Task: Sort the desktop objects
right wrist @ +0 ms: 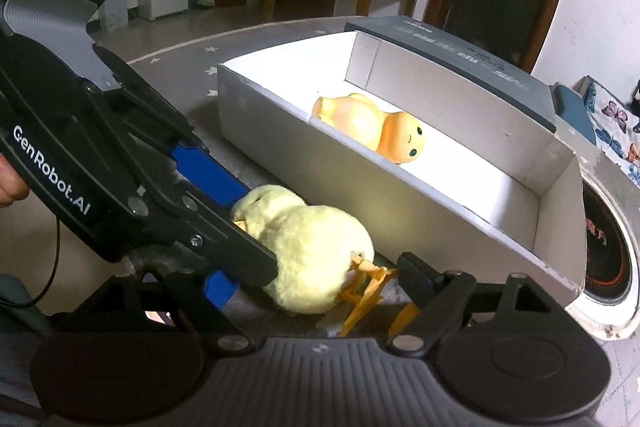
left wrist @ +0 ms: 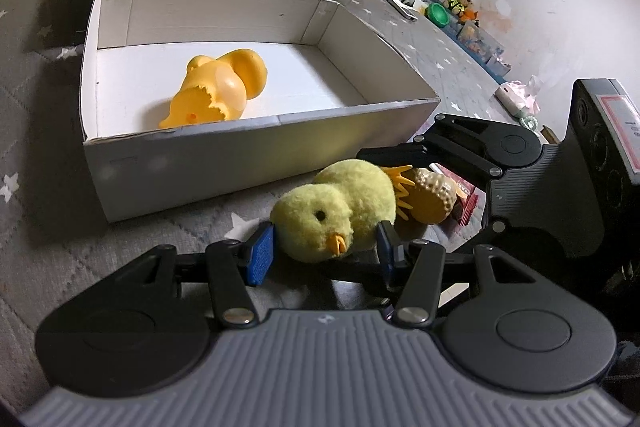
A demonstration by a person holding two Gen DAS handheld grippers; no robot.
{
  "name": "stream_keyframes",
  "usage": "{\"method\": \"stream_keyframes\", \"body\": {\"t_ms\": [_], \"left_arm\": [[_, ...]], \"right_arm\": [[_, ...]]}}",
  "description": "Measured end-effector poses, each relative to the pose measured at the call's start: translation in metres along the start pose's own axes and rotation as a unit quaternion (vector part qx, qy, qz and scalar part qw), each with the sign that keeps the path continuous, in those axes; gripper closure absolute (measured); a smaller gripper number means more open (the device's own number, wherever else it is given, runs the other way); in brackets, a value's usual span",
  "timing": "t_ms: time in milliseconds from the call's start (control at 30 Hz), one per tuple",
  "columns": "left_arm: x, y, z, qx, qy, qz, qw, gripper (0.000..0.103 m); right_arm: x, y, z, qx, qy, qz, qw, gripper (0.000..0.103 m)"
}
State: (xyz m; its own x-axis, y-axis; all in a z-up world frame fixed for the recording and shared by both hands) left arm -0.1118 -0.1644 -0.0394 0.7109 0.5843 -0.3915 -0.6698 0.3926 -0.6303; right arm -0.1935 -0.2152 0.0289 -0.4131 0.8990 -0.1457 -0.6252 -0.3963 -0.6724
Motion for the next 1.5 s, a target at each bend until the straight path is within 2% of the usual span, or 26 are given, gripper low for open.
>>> {"method": "stream_keyframes", "body": {"t_ms": [500, 633, 700, 900, 1133, 1333, 1500], "left_arm": [[0.0, 0.001, 0.002, -0.001, -0.004, -0.009, 1.0, 0.05], [0.0, 0.0, 0.003, -0.001, -0.004, -0.01, 0.9999, 0.05], [-0.001, 0.001, 0.003, 0.0, -0.004, -0.01, 0.9999, 0.05], [-0.001, 0.001, 0.0, 0.003, -0.006, -0.012, 0.9999, 0.05], [-0.001, -0.003, -0.001, 0.001, -0.011, -0.012, 0.9999, 0.05], [-0.016, -0.01, 0.011, -0.017, 0.0, -0.026, 0.9995, 0.05], [-0.038, -0.025, 0.031, -0.043, 0.007, -0.054, 0.9976, 0.05]], "right_arm": [[0.003, -0.004, 0.002, -0.007, 0.01, 0.059, 0.998, 0.02], [0.006, -0.008, 0.004, -0.014, 0.022, 0.089, 0.996, 0.014], [0.006, -0.009, 0.005, -0.015, 0.027, 0.095, 0.995, 0.014], [0.011, -0.009, -0.003, 0.0, 0.01, 0.108, 0.994, 0.027], [0.012, -0.013, -0.009, -0.005, 0.013, 0.118, 0.993, 0.036], [0.008, -0.016, 0.008, -0.014, 0.024, 0.124, 0.992, 0.037], [-0.002, -0.031, 0.037, -0.031, 0.028, 0.124, 0.991, 0.037]]}}
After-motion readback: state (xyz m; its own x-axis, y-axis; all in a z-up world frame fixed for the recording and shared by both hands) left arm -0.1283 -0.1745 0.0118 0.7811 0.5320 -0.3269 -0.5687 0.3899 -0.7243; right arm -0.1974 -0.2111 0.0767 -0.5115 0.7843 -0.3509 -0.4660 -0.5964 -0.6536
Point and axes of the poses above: each gripper's, at about its wrist camera, not at the fingertips, and z roughly against the way its jaws point, x to its left, y to its underside, the point moved 9 cm from there along -z, roughly the way its jaws point
